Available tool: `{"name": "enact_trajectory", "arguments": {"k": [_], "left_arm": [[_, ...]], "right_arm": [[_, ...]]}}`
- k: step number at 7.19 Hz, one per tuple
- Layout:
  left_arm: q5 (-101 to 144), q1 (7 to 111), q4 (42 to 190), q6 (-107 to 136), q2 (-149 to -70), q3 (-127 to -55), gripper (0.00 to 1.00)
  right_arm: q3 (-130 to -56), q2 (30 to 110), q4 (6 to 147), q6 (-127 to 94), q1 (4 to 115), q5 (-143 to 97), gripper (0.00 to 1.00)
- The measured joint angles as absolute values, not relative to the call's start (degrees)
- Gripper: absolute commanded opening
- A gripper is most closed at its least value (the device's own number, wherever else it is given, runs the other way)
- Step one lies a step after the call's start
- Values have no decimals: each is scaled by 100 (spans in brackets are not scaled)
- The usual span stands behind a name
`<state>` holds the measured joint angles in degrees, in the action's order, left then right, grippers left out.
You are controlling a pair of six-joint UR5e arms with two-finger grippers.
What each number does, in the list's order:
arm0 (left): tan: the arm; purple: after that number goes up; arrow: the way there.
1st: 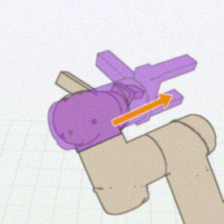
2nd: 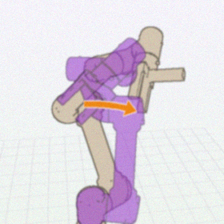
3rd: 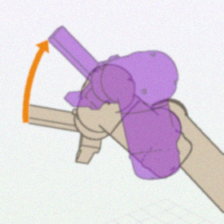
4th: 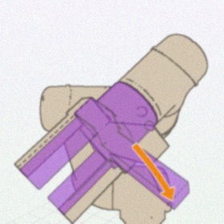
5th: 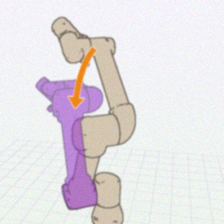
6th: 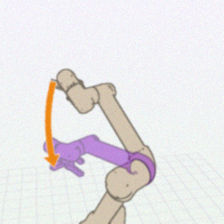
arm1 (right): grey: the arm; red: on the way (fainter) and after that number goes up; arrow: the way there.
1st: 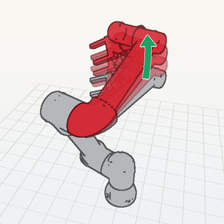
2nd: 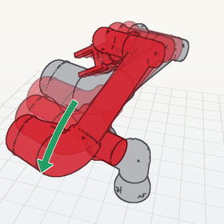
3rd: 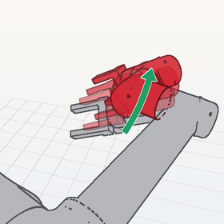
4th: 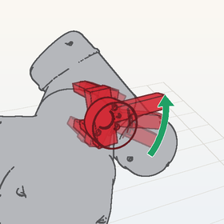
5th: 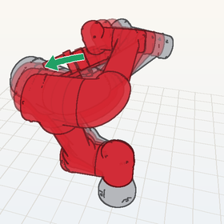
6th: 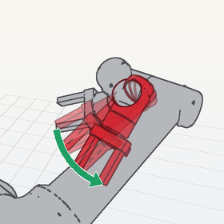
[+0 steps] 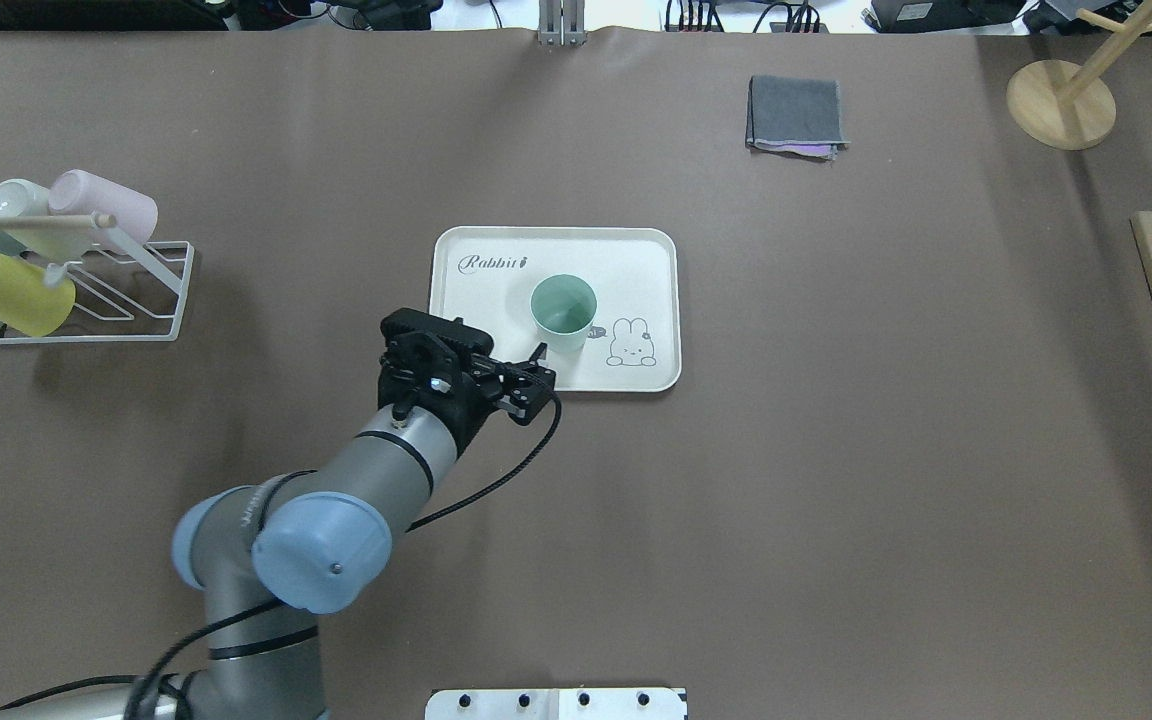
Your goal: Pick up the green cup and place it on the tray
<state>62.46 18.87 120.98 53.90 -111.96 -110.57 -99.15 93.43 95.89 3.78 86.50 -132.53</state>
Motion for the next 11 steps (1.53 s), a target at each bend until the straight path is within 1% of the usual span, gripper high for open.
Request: {"name": "enact_trajectory", "arguments": {"k": [1,2,4,5,6,8,9,11], "left_arm": [[7126,2413,11628,5368,-10822,-11604,99],[8090,3084,11221,5354,-10601,-11867,99],[10122,4656,10053,5109,-10466,-12000,99],[11025,5492,9349,4517,-10355,-12010,99],[11759,6300,8732,3584,-10084,-11989,99],[12621,7547,8114,1540,-9374,-11747,99],[13021,8071,8033,812,-9126,-11433,99],[13367,8796,7994,63,-8933,-10676,99]], "right_arm": [[-9915,9343,9589,378,8663,-13253,100],[-9922,9343,9589,378,8672,-13254,100],[-9948,9343,9589,378,8694,-13252,100],[-9963,9341,9589,378,8703,-13250,100],[-9983,9338,9589,378,8715,-13252,100],[-9998,9334,9595,378,8724,-13262,100],[-10000,9334,9599,376,8727,-13269,100],[-9993,9337,9607,376,8727,-13294,100]]}}
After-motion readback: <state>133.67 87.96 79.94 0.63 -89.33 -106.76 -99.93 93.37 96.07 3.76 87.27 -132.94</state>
